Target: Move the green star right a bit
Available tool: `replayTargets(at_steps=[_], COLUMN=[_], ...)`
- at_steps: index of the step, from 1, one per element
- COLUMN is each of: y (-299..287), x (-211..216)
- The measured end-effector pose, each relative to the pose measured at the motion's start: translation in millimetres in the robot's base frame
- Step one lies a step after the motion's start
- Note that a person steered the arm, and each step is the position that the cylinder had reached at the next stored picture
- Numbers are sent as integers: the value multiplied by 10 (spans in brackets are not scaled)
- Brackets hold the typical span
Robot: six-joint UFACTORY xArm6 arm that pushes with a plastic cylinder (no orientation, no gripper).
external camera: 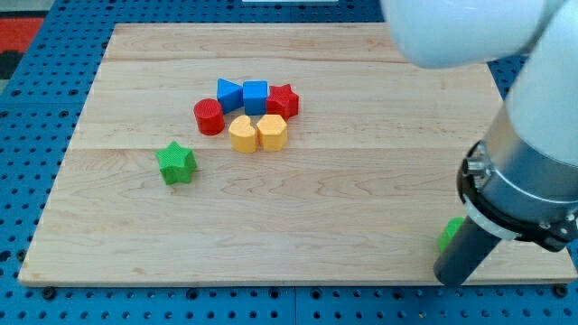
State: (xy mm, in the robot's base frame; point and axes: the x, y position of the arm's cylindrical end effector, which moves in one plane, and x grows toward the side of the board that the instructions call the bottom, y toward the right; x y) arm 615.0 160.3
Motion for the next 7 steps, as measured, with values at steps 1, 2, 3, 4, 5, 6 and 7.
replayTargets(at_steps=[1, 2, 3, 4, 5, 6, 7], y=[299, -224, -1115, -2102, -3209, -3372, -3272], x=[-207, -244, -887, -536, -1039, -1428, -1438])
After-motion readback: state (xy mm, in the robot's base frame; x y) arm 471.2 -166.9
